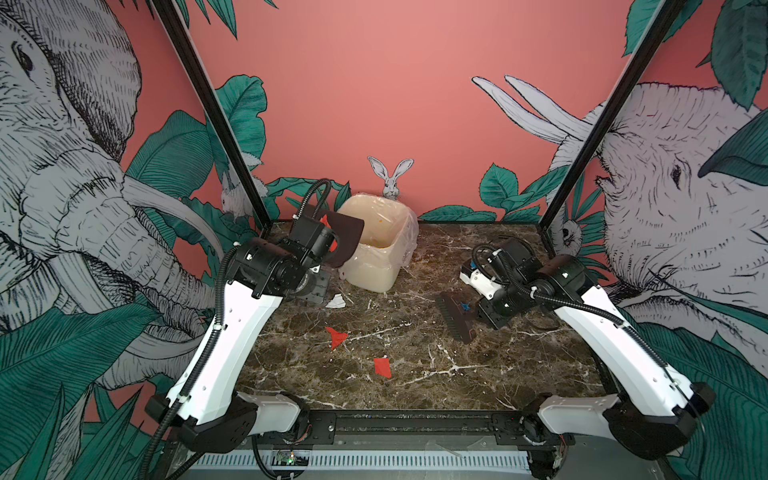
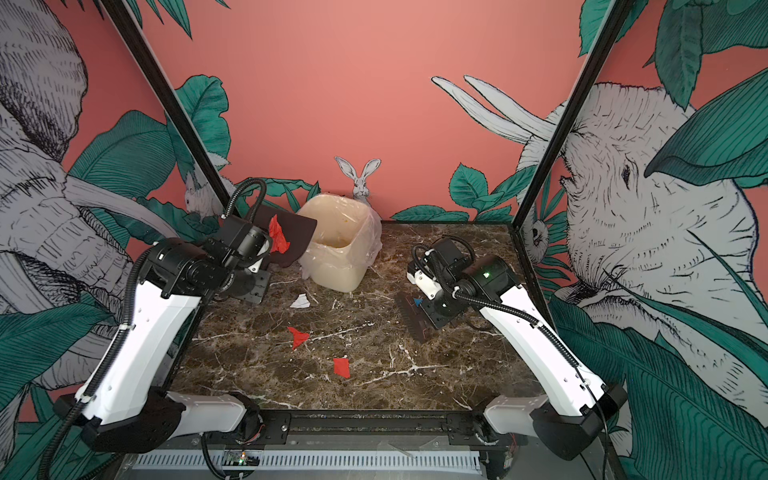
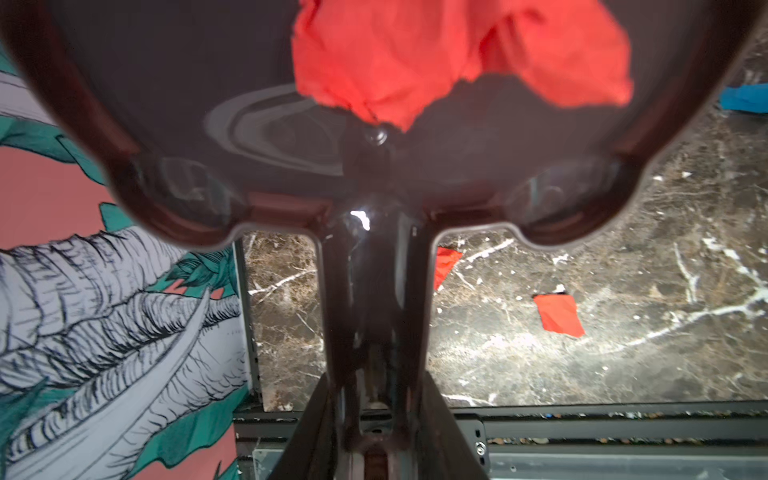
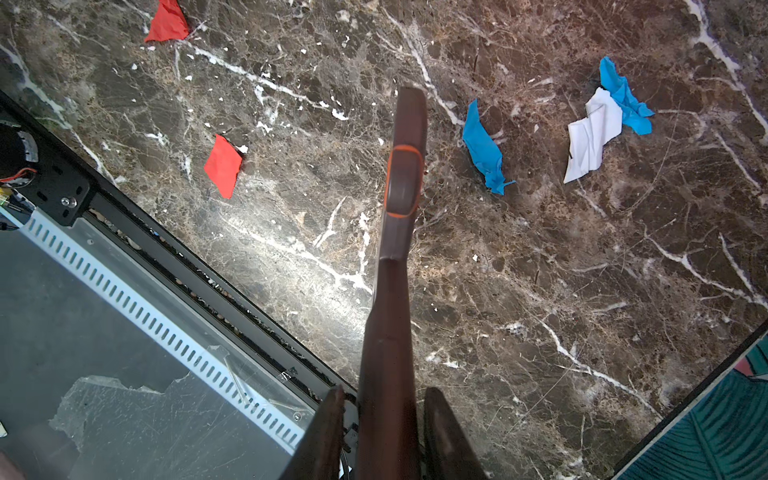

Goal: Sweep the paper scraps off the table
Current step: 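Tip the dustpan over the cream bin with the left gripper to dump scraps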

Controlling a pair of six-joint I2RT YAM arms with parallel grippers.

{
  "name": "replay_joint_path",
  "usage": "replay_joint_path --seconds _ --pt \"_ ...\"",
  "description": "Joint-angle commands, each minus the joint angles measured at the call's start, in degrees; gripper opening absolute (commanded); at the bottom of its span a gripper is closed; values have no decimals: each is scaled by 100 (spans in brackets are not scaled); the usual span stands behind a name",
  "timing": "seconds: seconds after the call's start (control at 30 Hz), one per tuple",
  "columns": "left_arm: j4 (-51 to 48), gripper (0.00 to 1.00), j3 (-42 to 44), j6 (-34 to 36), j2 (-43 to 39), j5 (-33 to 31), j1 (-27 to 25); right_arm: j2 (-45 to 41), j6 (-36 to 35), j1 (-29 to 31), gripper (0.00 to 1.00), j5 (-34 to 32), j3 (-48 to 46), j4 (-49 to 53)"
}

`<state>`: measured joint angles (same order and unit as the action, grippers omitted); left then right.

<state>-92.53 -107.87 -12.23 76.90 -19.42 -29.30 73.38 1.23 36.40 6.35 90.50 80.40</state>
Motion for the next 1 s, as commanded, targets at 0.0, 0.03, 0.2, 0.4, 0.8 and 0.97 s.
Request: replay_joint_path --seconds 0.0,0.03,0.2,0.4,0.8,0.97 --pt "-529 0 -433 610 185 193 372 -208 -53 -33 0 64 51 55" --pt "-497 0 -516 698 286 245 449 -209 -51 -31 0 83 39 55" --pt "-542 0 -1049 1064 938 132 646 -222 -73 -36 0 155 -2 61" --pt "-487 0 -1764 1273 1456 50 935 -251 -115 -45 0 230 -83 116" --pt "-391 0 -2340 1552 2275 -512 987 -245 -86 -46 0 336 -111 161" --pt "-343 0 -2506 1636 2507 -812 855 -216 -45 -46 0 402 -155 117"
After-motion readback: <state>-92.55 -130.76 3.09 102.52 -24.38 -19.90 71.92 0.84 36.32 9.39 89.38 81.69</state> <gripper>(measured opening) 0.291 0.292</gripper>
